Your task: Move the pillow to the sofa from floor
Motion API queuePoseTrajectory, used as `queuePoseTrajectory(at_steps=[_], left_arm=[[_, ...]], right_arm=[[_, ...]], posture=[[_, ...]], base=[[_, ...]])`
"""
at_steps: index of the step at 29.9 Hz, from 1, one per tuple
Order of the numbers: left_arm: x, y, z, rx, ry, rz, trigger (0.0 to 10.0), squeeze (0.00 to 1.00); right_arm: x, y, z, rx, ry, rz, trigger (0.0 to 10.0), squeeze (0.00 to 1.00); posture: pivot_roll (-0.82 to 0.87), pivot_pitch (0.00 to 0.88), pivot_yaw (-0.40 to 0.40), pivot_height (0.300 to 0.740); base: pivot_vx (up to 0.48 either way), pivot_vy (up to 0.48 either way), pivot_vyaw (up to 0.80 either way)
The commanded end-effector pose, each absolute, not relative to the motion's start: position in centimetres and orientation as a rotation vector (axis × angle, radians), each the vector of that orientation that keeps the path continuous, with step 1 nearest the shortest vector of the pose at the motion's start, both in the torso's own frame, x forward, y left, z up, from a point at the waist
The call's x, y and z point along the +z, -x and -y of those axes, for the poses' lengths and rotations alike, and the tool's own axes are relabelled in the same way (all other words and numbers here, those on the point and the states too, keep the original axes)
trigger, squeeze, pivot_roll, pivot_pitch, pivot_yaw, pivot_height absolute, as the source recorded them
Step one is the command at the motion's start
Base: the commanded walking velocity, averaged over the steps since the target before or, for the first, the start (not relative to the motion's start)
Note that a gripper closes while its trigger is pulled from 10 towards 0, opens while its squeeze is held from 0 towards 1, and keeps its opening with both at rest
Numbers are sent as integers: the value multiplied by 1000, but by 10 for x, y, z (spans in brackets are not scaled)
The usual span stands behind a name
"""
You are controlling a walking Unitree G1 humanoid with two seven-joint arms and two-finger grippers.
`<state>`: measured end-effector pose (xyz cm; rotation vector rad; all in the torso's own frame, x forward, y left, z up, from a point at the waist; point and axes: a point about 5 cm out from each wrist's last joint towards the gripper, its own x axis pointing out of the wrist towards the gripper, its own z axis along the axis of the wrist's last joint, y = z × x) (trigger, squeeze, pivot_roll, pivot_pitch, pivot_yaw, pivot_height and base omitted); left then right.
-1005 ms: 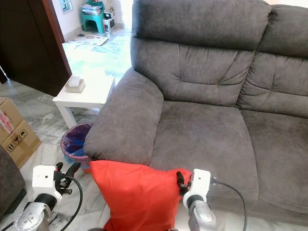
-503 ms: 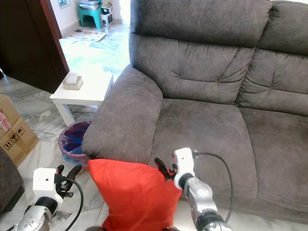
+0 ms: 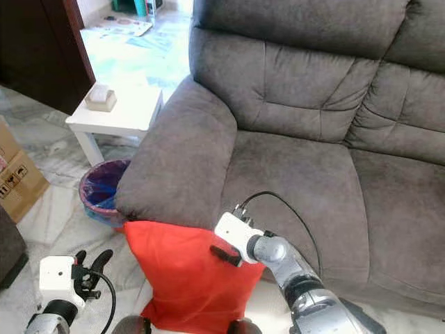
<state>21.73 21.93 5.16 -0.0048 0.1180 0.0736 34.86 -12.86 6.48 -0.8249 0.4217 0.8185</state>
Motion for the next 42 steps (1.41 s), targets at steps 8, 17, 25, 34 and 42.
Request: queuePoseTrajectory(at_steps=[8, 17, 25, 34, 42], left_arm=[[73, -224, -244, 124, -37, -59, 10000, 0], [81, -230, -256, 114, -67, -51, 10000, 0], [80, -233, -258, 110, -68, -62, 10000, 0], [75, -232, -252, 83, -53, -82, 10000, 0], [73, -231, -248, 65, -48, -90, 10000, 0]], right_arm=[[81, -361, 170, 526, 536, -439, 10000, 0], [67, -345, 203, 580, 525, -554, 10000, 20], [91, -349, 236, 584, 532, -569, 10000, 1000], [84, -331, 241, 850, 533, -714, 10000, 1000], [68, -326, 220, 905, 455, -695, 10000, 1000]], posture=[[261, 197, -84, 638], [253, 176, -69, 638], [245, 167, -67, 638], [239, 170, -68, 638], [258, 171, -72, 638]], base=[[0, 0, 0], [0, 0, 0], [0, 0, 0], [0, 0, 0], [0, 0, 0]])
